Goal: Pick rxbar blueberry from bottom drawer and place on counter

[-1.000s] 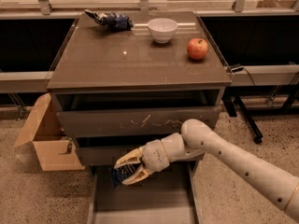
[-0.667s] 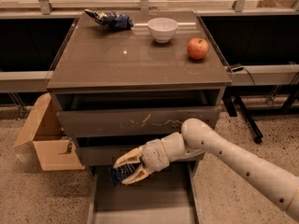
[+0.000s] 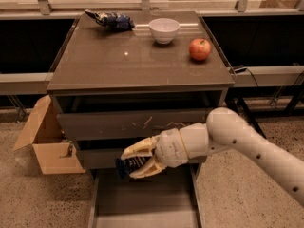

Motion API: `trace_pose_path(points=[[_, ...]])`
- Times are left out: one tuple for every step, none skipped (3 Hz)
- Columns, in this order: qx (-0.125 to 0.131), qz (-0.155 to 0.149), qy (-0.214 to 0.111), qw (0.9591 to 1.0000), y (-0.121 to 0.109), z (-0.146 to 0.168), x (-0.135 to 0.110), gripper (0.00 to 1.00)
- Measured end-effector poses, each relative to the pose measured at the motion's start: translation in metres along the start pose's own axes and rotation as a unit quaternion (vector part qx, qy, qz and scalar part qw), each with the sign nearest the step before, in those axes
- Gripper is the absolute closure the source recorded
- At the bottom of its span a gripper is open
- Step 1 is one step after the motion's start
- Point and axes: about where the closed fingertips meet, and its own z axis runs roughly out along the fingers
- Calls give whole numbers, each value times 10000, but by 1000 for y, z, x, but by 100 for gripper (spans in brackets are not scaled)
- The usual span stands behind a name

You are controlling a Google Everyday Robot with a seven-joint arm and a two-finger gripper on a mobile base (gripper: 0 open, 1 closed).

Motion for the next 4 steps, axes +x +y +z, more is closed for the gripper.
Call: trace_pose_path(points=[[133,-318,195,9992,-35,-45,-19,100],[135,-319,196,9992,-35,-45,-19,100],[295,-402,372,9981,-69,-62,-19,100],[416,-226,600,9971,-137,-95,-8,100]])
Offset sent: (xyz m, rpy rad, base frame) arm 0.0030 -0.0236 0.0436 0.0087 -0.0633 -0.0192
